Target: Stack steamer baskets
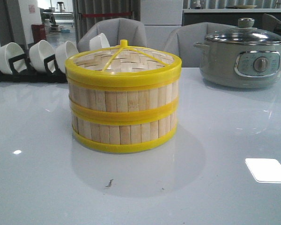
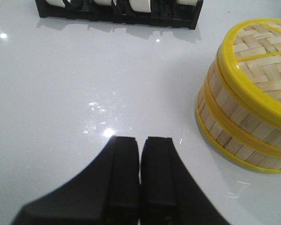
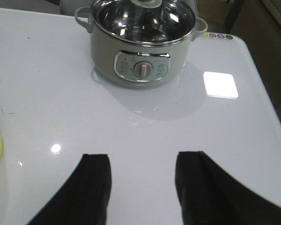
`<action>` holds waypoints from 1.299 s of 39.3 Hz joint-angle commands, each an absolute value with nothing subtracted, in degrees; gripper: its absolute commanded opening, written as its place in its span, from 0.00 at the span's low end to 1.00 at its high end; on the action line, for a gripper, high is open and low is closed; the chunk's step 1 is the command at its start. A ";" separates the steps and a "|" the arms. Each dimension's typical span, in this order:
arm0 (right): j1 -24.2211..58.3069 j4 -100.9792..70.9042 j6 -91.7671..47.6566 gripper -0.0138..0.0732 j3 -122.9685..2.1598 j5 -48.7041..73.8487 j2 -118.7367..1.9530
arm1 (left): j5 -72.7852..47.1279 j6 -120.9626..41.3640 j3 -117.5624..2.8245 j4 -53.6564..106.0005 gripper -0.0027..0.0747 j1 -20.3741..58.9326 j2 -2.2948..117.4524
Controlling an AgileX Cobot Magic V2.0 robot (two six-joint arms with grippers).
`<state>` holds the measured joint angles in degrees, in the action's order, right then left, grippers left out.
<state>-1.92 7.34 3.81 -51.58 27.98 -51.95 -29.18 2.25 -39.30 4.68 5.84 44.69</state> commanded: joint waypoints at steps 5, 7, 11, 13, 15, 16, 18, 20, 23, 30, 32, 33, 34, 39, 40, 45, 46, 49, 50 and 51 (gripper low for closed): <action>-3.63 7.14 3.59 0.65 -39.85 13.41 -40.77 | -24.95 2.56 -40.80 4.99 0.14 6.20 44.55; -3.68 7.14 3.59 0.65 -36.39 11.71 -38.53 | -24.95 2.56 -40.80 4.99 0.14 6.20 44.55; -3.68 7.14 3.59 0.65 -30.65 9.37 -34.51 | -24.95 2.56 -40.80 4.99 0.14 6.20 44.55; -3.68 7.14 3.59 0.65 -28.26 8.42 -33.07 | -24.95 2.56 -40.80 4.99 0.14 6.20 44.55; -3.68 7.14 3.59 0.65 -26.13 7.69 -31.81 | -24.95 2.56 -40.80 4.99 0.14 6.20 44.55; -3.68 7.14 3.59 0.65 -25.27 7.31 -31.15 | -24.95 2.56 -40.80 4.99 0.14 6.20 44.55; -3.68 7.14 3.59 0.65 -23.15 6.68 -30.10 | -24.95 2.56 -40.80 4.99 0.14 6.20 44.55; -3.68 7.14 3.59 0.65 -21.58 6.28 -29.23 | -24.95 2.56 -40.80 4.99 0.14 6.20 44.55; -3.68 7.14 3.59 0.65 -19.77 5.95 -28.50 | -24.95 2.56 -40.80 4.99 0.14 6.20 44.55; -3.68 7.14 3.59 0.61 -18.06 4.42 -28.32 | -24.95 2.56 -40.80 4.99 0.14 6.20 44.55; -3.68 7.14 3.59 0.55 -18.06 3.61 -28.32 | -24.95 2.56 -40.80 4.99 0.14 6.20 44.55; -3.68 7.14 3.59 0.50 -18.06 3.25 -28.32 | -24.95 2.56 -40.80 4.99 0.14 6.20 44.55; -3.68 7.14 3.59 0.45 -18.06 2.97 -28.32 | -24.95 2.56 -40.80 4.99 0.14 6.20 44.55; -3.68 7.08 3.79 0.24 -18.06 2.01 -28.32 | -24.95 2.56 -40.80 4.99 0.14 6.20 44.55; -3.68 7.08 3.79 0.25 -18.06 1.66 -28.32 | -24.95 2.56 -40.80 4.99 0.14 6.20 44.55; -3.68 7.08 3.79 0.21 -18.06 1.83 -28.32 | -24.95 2.56 -40.80 4.99 0.14 6.20 44.55; -3.68 7.08 3.79 0.21 -18.06 2.10 -28.32 | -24.95 2.56 -40.80 4.99 0.14 6.20 44.55; -3.61 7.00 3.83 0.21 -18.06 4.03 -28.32 | -24.95 2.56 -40.80 4.99 0.14 6.20 44.55; -3.61 7.00 3.83 0.21 -18.06 4.62 -28.32 | -24.95 2.56 -40.80 4.99 0.14 6.20 44.55; -3.61 7.00 3.83 0.21 -18.06 5.34 -28.32 | -24.95 2.56 -40.80 4.99 0.14 6.20 44.55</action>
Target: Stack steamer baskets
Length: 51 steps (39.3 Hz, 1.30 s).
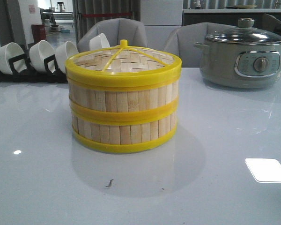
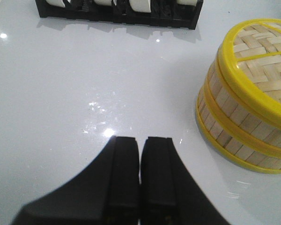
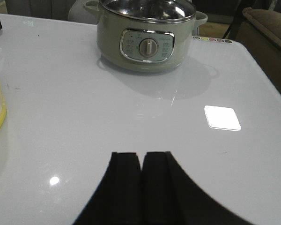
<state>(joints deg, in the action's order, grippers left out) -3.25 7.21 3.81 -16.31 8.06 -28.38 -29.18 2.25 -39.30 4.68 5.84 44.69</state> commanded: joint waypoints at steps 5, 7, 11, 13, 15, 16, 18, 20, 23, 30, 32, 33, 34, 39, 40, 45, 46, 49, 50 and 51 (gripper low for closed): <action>-3.61 7.00 3.83 0.21 -18.06 7.14 -28.32 | -24.95 2.56 -40.80 4.99 0.14 6.20 44.55; -3.61 7.00 3.83 0.21 -18.06 7.14 -28.32 | -24.95 2.56 -40.80 4.99 0.14 6.20 44.55; -3.61 7.00 3.83 0.21 -18.06 7.14 -28.32 | -24.95 2.56 -40.80 4.99 0.14 6.20 44.55; -3.61 7.00 3.83 0.21 -18.06 7.14 -28.32 | -24.95 2.56 -40.80 4.99 0.14 6.20 44.55; -3.61 7.00 3.83 0.21 -18.06 7.14 -28.32 | -24.95 2.56 -40.80 4.99 0.14 6.20 44.55; -3.61 7.00 3.83 0.21 -18.06 7.14 -28.32 | -24.95 2.56 -40.80 4.99 0.14 6.20 44.55; -3.61 7.00 3.83 0.21 -18.06 7.14 -28.32 | -24.95 2.56 -40.80 4.99 0.14 6.20 44.55; -3.61 7.00 3.83 0.21 -18.06 7.14 -28.32 | -24.95 2.56 -40.80 4.99 0.14 6.20 44.55; -3.61 7.00 3.83 0.21 -18.06 7.14 -28.32 | -24.95 2.56 -40.80 4.99 0.14 6.20 44.55; -3.61 7.00 3.83 0.21 -18.06 7.14 -28.32 | -24.40 2.56 -40.80 4.70 0.14 6.20 44.55; -3.61 7.00 3.83 0.21 -18.06 7.14 -28.32 | -23.60 2.56 -40.80 4.46 0.14 6.20 44.55; -3.61 7.00 3.83 0.21 -18.06 7.14 -28.32 | -23.32 2.56 -40.80 4.46 0.14 6.20 44.55; -3.61 7.00 3.83 0.21 -18.06 7.14 -28.32 | -23.33 2.56 -40.80 4.46 0.14 6.20 44.55; -3.61 7.00 3.83 0.21 -18.06 7.14 -28.32 | -23.44 2.56 -40.80 4.28 0.14 6.20 44.55; -3.61 7.00 3.83 0.21 -18.06 7.14 -28.32 | -23.44 2.56 -40.80 4.26 0.14 6.20 44.55; -3.61 7.00 3.83 0.21 -18.06 7.14 -28.32 | -21.56 2.56 -40.80 3.94 0.14 6.20 43.85; -3.61 7.00 3.83 0.21 -18.06 7.14 -28.32 | -20.92 2.56 -40.80 4.05 0.14 6.20 43.51; -3.61 7.00 3.83 0.21 -18.06 7.14 -28.32 | -18.04 2.56 -40.24 3.93 0.14 6.20 41.69; -3.61 7.00 3.83 0.21 -18.06 7.14 -28.32 | -17.10 2.56 -39.79 3.93 0.14 6.20 41.03; -3.61 7.00 3.83 0.21 -18.06 7.14 -28.32 | -15.33 2.56 -38.89 3.93 0.15 6.20 39.77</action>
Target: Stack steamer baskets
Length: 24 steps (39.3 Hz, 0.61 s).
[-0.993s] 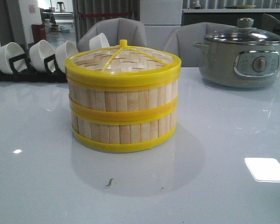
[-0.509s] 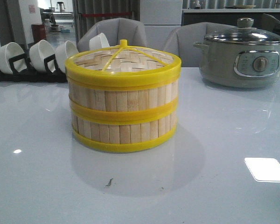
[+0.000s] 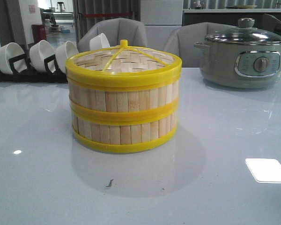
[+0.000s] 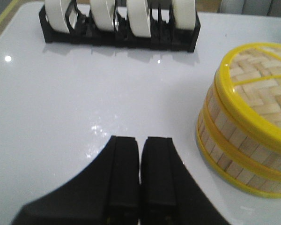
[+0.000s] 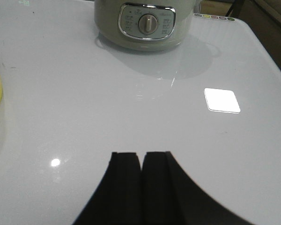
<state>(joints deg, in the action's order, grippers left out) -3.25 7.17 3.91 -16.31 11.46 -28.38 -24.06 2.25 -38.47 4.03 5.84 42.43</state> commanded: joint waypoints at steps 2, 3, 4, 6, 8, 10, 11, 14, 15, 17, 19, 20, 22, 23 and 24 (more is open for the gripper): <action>-3.61 7.00 3.83 0.21 -18.06 7.14 -28.32 | -12.62 2.56 -37.07 3.93 0.15 6.20 37.77; -3.61 7.00 3.83 0.21 -18.06 7.14 -28.32 | -11.41 2.56 -36.14 3.93 0.15 6.20 36.86; -3.61 7.00 3.83 0.21 -18.06 7.14 -28.32 | -9.76 2.45 -34.77 3.93 0.15 6.20 35.59; -3.61 7.00 3.83 0.21 -18.06 7.14 -28.32 | -6.77 2.45 -31.98 3.93 0.15 6.20 33.18; -3.61 7.00 3.83 0.21 -18.06 7.14 -28.32 | -3.73 2.45 -28.80 3.93 0.15 6.20 30.71; -3.61 7.00 3.83 0.21 -18.06 7.14 -28.32 | -0.67 2.45 -25.20 3.93 0.15 6.20 28.23; -3.61 7.00 3.83 0.21 -18.06 7.14 -28.32 | 1.06 2.45 -23.08 3.93 0.15 6.20 26.82; -3.61 7.00 3.83 0.21 -18.06 7.14 -28.32 | 5.59 2.45 -17.21 3.93 0.15 6.20 22.77; -3.61 7.00 3.83 0.21 -18.06 7.14 -28.32 | 6.99 2.45 -15.19 3.93 0.15 6.20 21.23; -3.61 7.00 3.83 0.21 -18.06 7.14 -28.32 | 9.23 2.45 -11.87 3.93 0.15 6.07 18.42; -3.61 7.00 3.83 0.21 -18.06 7.14 -28.32 | 11.13 2.45 -8.50 4.04 0.15 5.51 15.29; -3.61 7.00 3.83 0.21 -18.06 7.14 -28.32 | 11.75 2.45 -6.98 4.17 0.15 5.19 13.73; -3.61 7.00 3.83 0.21 -18.06 7.14 -28.32 | 12.55 2.45 -4.54 4.89 0.15 4.51 11.24; -3.61 7.00 3.83 0.21 -18.06 7.14 -28.32 | 12.84 2.45 -3.60 5.30 0.15 4.19 10.25; -3.61 7.00 3.83 0.21 -18.06 7.14 -28.32 | 13.13 2.45 -2.45 5.62 0.15 3.72 9.03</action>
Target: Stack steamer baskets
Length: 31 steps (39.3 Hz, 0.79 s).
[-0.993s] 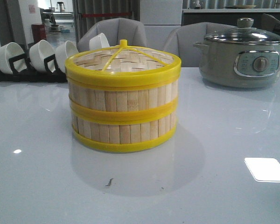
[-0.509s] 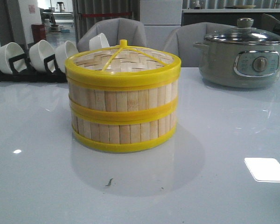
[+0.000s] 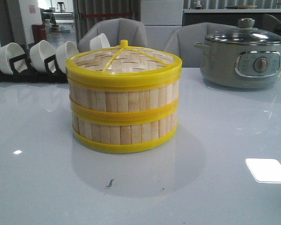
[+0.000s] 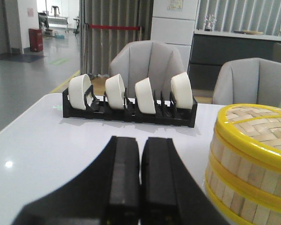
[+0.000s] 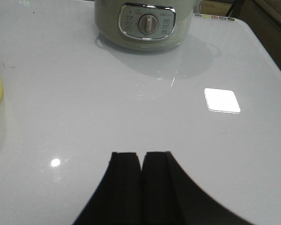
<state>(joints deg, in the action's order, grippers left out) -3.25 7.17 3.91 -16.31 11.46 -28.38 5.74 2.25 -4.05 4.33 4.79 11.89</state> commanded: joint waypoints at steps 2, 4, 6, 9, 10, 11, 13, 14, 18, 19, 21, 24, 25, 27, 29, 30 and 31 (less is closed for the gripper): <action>-3.61 7.00 3.83 0.21 -18.06 7.14 -28.32 | 13.65 2.56 -0.71 5.92 0.15 2.97 7.22; -3.61 7.00 3.83 0.21 -18.06 7.14 -28.32 | 13.76 2.56 0.50 6.04 0.15 2.33 5.75; -3.61 7.00 3.83 0.21 -18.06 7.14 -28.32 | 11.46 2.56 0.38 6.04 0.15 1.85 4.48; -3.61 7.00 3.83 0.21 -18.06 7.04 -28.32 | 10.57 2.56 0.38 6.04 0.15 1.57 3.01; -3.61 7.00 3.83 0.21 -18.06 7.04 -28.32 | 10.26 2.44 0.38 5.93 0.15 1.46 2.63; -3.61 7.00 3.83 0.21 -18.06 7.04 -28.32 | 9.87 2.44 0.38 5.93 0.15 1.46 2.13; -3.61 7.00 3.83 0.21 -18.06 7.04 -28.32 | 8.95 2.44 0.38 5.80 0.15 1.46 1.23; -3.61 7.00 3.83 0.21 -18.06 6.97 -28.32 | 8.41 2.44 0.38 5.80 0.15 1.46 0.67; -3.61 7.00 3.83 0.21 -18.06 6.97 -28.32 | 6.53 2.44 0.38 5.39 0.15 1.46 -1.18; -3.61 7.00 3.83 0.21 -18.06 6.97 -28.32 | 6.41 2.44 0.38 5.39 0.15 1.46 -1.18; -3.61 7.00 3.83 0.21 -18.06 6.90 -28.32 | 5.92 2.44 0.38 5.39 0.15 1.46 -1.18; -3.61 7.00 3.83 0.21 -18.06 6.90 -28.32 | 5.52 2.44 0.38 5.39 0.15 1.46 -1.18; -3.61 7.00 3.83 0.21 -18.06 6.90 -28.32 | 5.52 2.44 0.38 5.39 0.15 1.46 -1.18; -3.61 7.00 3.83 0.21 -18.06 6.90 -28.32 | 5.52 2.44 0.38 5.39 0.15 1.46 -1.18; -3.61 7.00 3.83 0.21 -18.06 6.90 -28.32 | 5.52 2.44 0.38 5.14 0.15 1.46 -1.18; -3.61 7.00 3.83 0.21 -18.06 6.90 -28.32 | 5.52 2.44 0.38 4.93 0.15 1.46 -1.07; -3.61 7.00 3.83 0.21 -18.06 6.90 -28.32 | 5.52 2.44 0.38 4.92 0.15 1.46 -1.07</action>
<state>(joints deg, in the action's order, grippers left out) -3.25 7.17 3.91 -16.31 11.46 -28.29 0.96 2.25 0.39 5.10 1.61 -0.24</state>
